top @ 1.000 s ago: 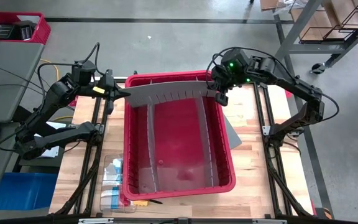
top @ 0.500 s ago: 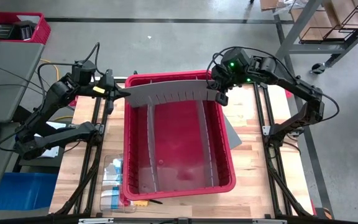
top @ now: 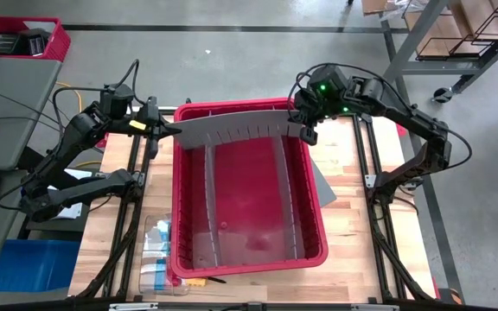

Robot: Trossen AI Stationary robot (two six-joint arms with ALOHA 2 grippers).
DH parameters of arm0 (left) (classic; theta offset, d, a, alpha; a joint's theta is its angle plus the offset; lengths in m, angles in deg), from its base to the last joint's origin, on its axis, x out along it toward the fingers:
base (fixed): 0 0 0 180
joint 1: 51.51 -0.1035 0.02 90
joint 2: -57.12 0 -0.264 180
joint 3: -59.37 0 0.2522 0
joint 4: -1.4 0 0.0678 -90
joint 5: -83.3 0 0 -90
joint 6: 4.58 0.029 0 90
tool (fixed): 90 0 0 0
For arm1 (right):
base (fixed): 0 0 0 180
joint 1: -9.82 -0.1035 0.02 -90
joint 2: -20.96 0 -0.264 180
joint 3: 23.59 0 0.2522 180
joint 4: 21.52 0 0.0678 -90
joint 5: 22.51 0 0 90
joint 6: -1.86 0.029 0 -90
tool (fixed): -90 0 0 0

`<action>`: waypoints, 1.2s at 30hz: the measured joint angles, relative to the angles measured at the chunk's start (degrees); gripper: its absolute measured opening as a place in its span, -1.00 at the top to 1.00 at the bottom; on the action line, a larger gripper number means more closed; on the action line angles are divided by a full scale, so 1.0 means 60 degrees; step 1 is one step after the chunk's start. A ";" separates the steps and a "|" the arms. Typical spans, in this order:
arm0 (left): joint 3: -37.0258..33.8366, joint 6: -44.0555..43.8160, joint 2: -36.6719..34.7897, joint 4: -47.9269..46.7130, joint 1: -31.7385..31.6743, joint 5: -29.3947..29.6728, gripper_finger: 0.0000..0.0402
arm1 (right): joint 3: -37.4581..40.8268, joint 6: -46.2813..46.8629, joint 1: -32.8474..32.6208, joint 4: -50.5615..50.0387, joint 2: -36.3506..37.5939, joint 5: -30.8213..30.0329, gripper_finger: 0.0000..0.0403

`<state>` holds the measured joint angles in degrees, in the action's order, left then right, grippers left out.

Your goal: Sort Items/Unsort Items

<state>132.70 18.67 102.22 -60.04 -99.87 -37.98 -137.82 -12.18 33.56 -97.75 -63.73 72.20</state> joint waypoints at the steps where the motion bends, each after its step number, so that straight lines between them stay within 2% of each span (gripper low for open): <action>1: 0.0000 -0.0008 0.0000 0.0000 0.0000 -0.0002 1.00 | 0.0000 -0.0064 0.0032 -0.0009 0.0000 0.0013 1.00; 23: 0.0000 -0.0019 0.0011 -0.0029 0.0007 0.0019 1.00 | 0.0054 -0.0214 0.0358 -0.0514 -0.0224 0.0425 1.00; 30: 0.0000 -0.0031 0.0007 -0.0148 0.0007 -0.0016 1.00 | 0.0891 -0.0062 0.0276 -0.0121 -0.0219 0.0811 1.00; 36: 0.0000 -0.0031 -0.0009 -0.0178 0.0006 -0.0006 1.00 | 0.0954 -0.0166 0.0234 0.0020 -0.0215 0.0850 1.00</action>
<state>132.70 18.49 102.17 -61.11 -99.83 -38.01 -132.09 -13.17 34.97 -97.63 -65.01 77.30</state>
